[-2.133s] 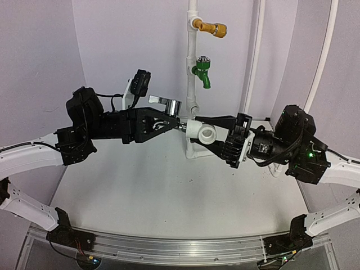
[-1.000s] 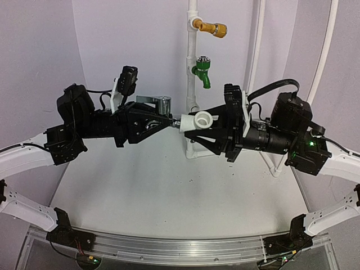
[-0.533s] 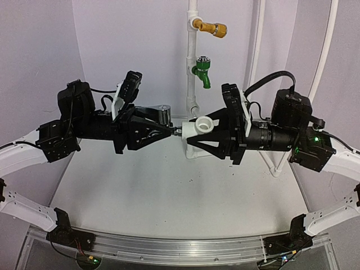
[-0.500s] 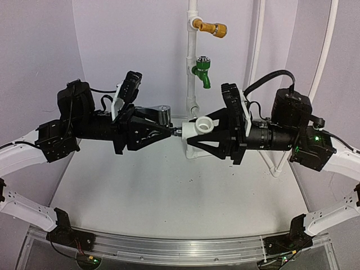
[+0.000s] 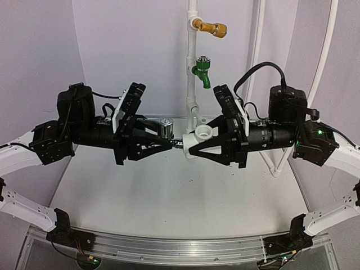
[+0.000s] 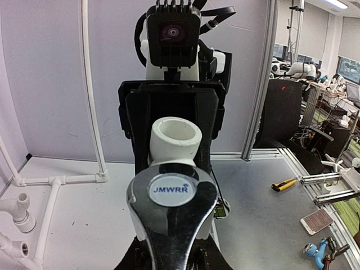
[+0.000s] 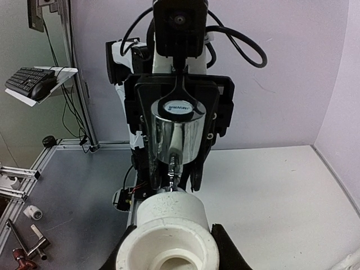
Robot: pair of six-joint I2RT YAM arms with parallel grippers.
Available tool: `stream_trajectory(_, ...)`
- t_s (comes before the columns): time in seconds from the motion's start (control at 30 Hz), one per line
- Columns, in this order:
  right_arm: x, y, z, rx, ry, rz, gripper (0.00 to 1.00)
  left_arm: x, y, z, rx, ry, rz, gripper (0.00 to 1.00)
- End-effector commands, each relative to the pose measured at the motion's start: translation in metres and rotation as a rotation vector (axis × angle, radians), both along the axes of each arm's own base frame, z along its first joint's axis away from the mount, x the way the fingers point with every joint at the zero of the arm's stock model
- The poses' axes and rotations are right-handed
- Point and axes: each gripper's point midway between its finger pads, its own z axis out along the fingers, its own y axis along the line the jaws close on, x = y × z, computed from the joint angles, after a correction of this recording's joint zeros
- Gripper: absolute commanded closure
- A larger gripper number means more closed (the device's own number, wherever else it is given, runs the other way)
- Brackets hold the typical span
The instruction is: Install the water faucets
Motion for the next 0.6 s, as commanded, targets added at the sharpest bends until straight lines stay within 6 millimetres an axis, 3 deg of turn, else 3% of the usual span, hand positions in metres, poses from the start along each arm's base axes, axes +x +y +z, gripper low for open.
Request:
stream_trajectory(0.0,0.015,0.008,0.042,0.127,-0.114,-0.083,1.00,0.014,-0.014,-0.029,0.065,0.004,0.092,1.00)
stream_trajectory(0.1,0.034,-0.005,0.046,0.113,-0.319,-0.204,1.00,0.023,-0.006,-0.018,0.010,0.079,0.168,1.00)
stream_trajectory(0.33,0.014,-0.031,0.036,0.098,-0.857,-0.128,1.00,0.023,0.003,0.004,-0.124,0.233,0.181,1.00)
stream_trajectory(0.57,-0.005,-0.037,0.022,0.085,-1.209,-0.014,1.00,0.007,0.002,0.011,-0.125,0.359,0.074,1.00)
